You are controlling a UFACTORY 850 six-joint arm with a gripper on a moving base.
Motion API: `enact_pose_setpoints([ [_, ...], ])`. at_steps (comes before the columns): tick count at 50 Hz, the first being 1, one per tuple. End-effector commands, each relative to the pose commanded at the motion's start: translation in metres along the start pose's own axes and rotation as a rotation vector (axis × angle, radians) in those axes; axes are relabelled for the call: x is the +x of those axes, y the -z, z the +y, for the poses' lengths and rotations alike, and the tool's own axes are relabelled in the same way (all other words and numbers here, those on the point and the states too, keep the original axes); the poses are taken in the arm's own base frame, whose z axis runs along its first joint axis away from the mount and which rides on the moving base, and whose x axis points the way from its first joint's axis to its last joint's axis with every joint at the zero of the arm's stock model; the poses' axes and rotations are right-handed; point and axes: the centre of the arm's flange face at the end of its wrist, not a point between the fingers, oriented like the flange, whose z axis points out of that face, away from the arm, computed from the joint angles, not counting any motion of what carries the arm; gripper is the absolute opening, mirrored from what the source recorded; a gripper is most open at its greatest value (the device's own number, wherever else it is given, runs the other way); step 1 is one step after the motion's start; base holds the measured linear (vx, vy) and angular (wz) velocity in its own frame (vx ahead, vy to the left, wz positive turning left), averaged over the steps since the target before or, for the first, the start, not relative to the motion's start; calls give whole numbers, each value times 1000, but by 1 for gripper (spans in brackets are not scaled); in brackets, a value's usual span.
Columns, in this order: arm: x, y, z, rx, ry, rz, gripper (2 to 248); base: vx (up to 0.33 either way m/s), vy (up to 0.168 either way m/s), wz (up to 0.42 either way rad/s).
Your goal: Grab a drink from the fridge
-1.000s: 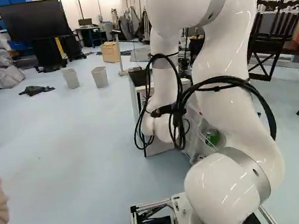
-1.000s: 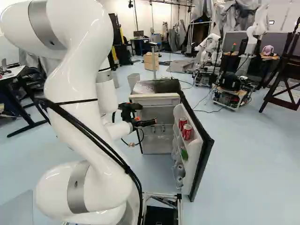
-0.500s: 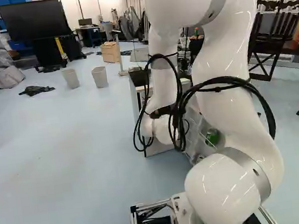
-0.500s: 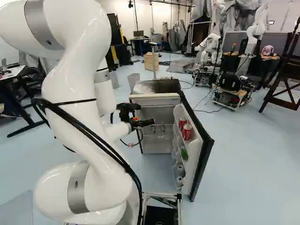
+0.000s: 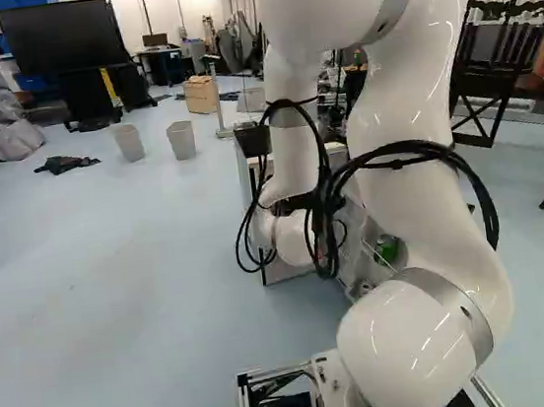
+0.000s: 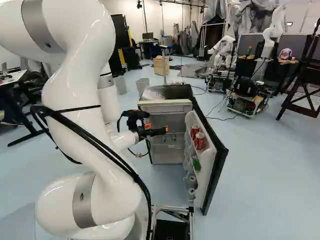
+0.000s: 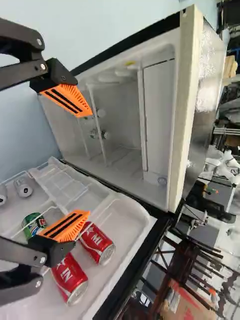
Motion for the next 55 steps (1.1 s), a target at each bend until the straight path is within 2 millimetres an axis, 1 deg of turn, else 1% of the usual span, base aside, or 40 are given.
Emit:
enact_pose_setpoints([
  [19,2,3,17,-194,-42,26,247,0,0,0],
  [38,0,6,33,-391,-85,14,247,0,0,0],
  [48,-1,1,39,-502,-126,-17,247,0,0,0],
  [55,0,-6,40,-550,-153,-36,247,0,0,0],
])
